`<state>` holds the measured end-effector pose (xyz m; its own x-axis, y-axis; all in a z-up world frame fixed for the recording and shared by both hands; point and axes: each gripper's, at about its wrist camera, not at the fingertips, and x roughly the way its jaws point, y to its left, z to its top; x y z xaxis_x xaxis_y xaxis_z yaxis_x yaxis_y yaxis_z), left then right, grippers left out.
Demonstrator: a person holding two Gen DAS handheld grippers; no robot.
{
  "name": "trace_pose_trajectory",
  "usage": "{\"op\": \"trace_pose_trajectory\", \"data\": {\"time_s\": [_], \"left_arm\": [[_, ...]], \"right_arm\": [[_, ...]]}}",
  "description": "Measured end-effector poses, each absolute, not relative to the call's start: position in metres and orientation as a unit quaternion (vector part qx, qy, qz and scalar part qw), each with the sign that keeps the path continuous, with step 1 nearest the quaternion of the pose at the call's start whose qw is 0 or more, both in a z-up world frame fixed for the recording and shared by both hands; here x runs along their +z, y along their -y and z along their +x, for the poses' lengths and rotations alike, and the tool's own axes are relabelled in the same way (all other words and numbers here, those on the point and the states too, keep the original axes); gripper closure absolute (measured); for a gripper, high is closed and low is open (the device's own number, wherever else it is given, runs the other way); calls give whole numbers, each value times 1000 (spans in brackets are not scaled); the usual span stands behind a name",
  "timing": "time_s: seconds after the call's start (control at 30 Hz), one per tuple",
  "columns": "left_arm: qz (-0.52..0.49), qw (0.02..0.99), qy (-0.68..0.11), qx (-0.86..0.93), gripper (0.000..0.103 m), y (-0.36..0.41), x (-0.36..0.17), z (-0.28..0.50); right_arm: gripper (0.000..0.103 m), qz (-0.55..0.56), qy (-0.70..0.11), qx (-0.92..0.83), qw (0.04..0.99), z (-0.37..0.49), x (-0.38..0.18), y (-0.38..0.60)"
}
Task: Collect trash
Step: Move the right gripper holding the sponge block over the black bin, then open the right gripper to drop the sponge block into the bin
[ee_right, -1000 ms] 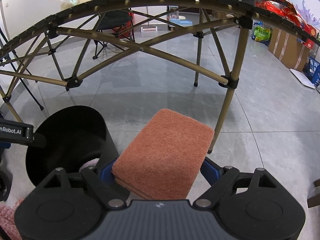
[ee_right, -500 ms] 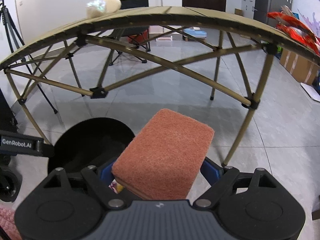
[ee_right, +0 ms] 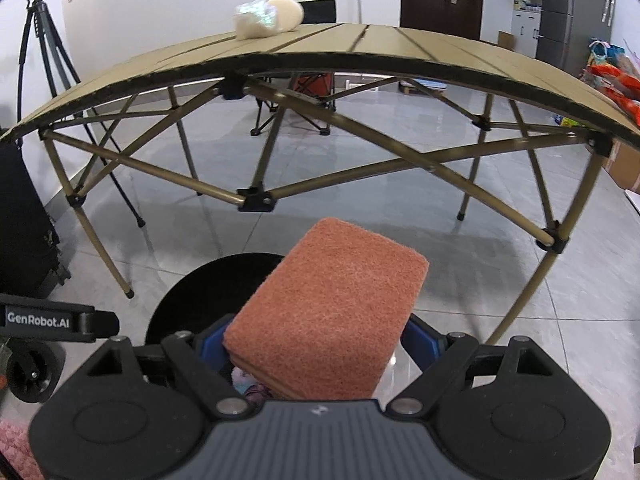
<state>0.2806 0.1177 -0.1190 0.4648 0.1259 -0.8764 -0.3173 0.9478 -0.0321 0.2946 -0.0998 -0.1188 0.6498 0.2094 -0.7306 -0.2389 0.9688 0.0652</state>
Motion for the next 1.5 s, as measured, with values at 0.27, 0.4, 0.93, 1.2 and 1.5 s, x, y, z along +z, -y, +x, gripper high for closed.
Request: {"op": "trace_pose_trajectory", "data": {"time_s": [0.27, 0.4, 0.93, 1.2, 1.5], "left_arm": [[-107, 846, -502, 145, 0, -141, -122, 272], [-112, 845, -501, 149, 0, -150, -122, 269], [-124, 836, -508, 167, 0, -175, -130, 263], [-128, 833, -511, 173, 0, -182, -132, 262], [-131, 829, -513, 179, 0, -187, -134, 261]], "right_arm": [[17, -22, -412, 136, 901, 305, -123, 69], [17, -25, -419, 139, 897, 310, -126, 55], [17, -26, -466, 129, 875, 330, -154, 27], [17, -36, -478, 129, 868, 336, -164, 14], [17, -43, -486, 134, 863, 338, -171, 8]]}}
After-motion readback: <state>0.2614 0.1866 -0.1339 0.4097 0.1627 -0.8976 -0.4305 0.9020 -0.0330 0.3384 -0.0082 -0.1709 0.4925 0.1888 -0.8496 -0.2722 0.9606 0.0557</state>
